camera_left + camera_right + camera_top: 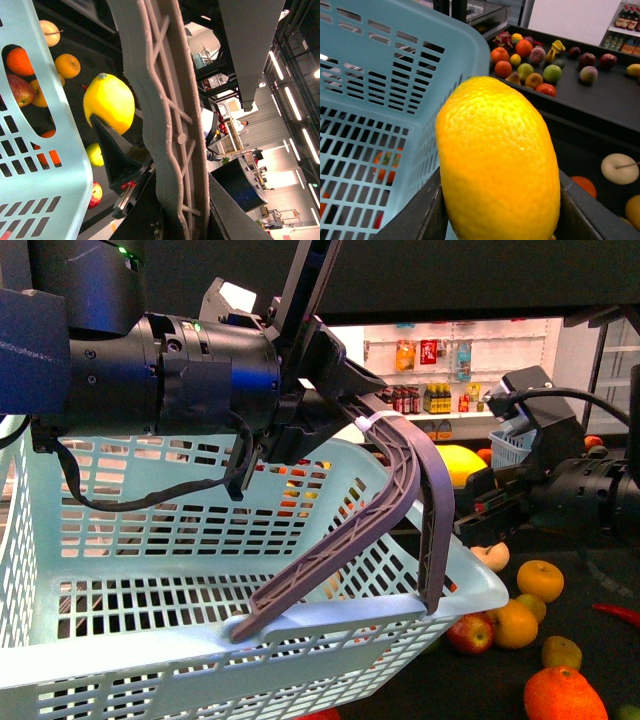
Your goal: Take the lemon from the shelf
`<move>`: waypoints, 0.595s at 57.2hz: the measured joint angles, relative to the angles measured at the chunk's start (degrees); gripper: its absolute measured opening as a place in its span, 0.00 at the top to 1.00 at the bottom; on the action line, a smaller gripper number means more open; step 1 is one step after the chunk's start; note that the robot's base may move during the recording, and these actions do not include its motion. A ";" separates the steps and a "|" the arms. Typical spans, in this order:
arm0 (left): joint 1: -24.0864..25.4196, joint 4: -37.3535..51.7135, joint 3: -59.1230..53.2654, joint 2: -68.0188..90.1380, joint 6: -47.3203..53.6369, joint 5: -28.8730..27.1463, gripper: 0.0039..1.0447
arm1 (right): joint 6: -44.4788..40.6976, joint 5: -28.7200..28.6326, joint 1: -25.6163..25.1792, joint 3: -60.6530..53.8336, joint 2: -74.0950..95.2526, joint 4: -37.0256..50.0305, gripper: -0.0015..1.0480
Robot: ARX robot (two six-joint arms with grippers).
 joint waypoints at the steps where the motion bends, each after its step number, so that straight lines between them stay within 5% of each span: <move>1: 0.00 0.00 0.00 0.00 0.00 0.02 0.90 | 0.00 0.09 0.63 0.00 0.00 0.00 0.55; 21: 0.02 0.00 0.00 0.00 0.02 0.00 0.90 | 0.22 1.75 4.90 0.00 1.46 -1.46 0.55; 34: 0.02 0.00 0.00 0.00 0.02 0.00 0.90 | 2.69 1.49 5.64 0.04 1.79 -0.48 0.18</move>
